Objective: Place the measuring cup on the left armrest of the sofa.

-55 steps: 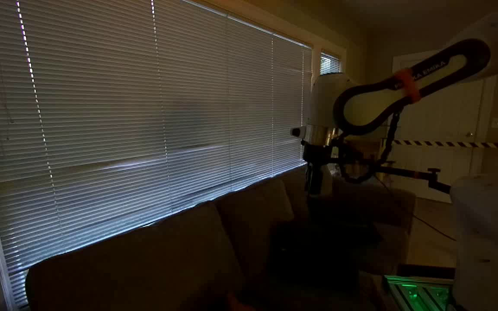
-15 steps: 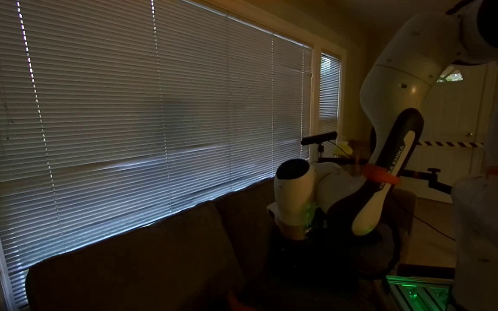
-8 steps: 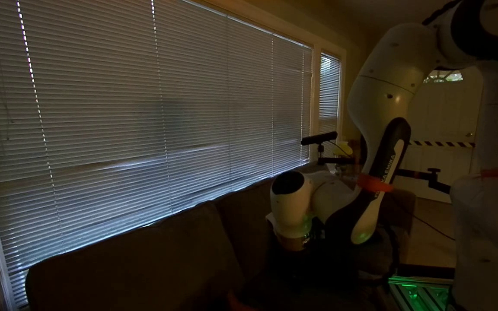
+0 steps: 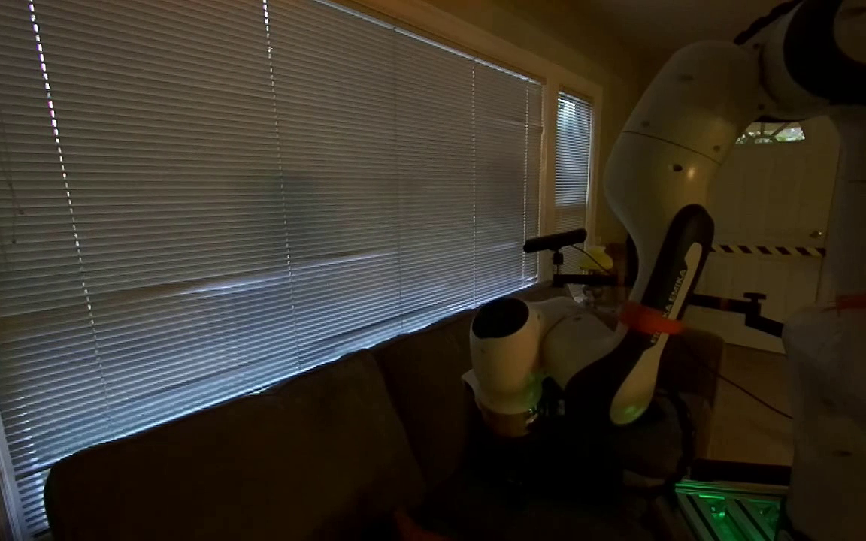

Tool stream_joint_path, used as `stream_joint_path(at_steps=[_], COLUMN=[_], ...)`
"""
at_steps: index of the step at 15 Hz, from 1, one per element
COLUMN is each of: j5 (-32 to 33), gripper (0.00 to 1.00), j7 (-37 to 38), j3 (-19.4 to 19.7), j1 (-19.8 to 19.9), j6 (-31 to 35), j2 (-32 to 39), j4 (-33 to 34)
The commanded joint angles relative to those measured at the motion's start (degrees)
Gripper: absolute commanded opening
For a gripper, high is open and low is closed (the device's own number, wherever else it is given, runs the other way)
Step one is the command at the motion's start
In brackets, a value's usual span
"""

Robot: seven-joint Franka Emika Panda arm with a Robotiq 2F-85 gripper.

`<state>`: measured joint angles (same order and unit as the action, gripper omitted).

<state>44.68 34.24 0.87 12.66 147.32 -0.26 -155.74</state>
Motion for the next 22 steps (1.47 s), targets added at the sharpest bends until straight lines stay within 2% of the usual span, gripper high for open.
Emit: stream_joint_path(at_steps=[1,3,6,11,12,15,18,20,21,22], j5=[-0.22,-0.22,-0.92,-4.44,-4.99,-5.82,-4.23,-7.08,-13.53,-17.58], gripper=[1.00,1.00,1.00,1.00,1.00,1.00,1.00,1.00,1.00,1.00], j7=[-0.14,-0.08,2.11,8.00,9.62,13.20,17.24,16.29,12.17,10.55], j3=[2.14,2.14,3.57,5.09,3.15,2.93,4.93,3.67,6.90,6.16], j1=[-2.21,-2.21,-2.42,-5.03,-3.61,-4.43,-5.58,-3.60,-7.41,-7.00], j6=[-0.16,-0.16,2.67,11.59,13.02,15.85,17.11,17.95,19.10,19.45], j2=[-0.09,-0.09,3.62,13.57,16.06,22.56,29.02,33.51,35.49,37.77], j4=[0.02,0.02,1.85,8.46,10.17,15.28,20.51,23.47,24.42,25.99])
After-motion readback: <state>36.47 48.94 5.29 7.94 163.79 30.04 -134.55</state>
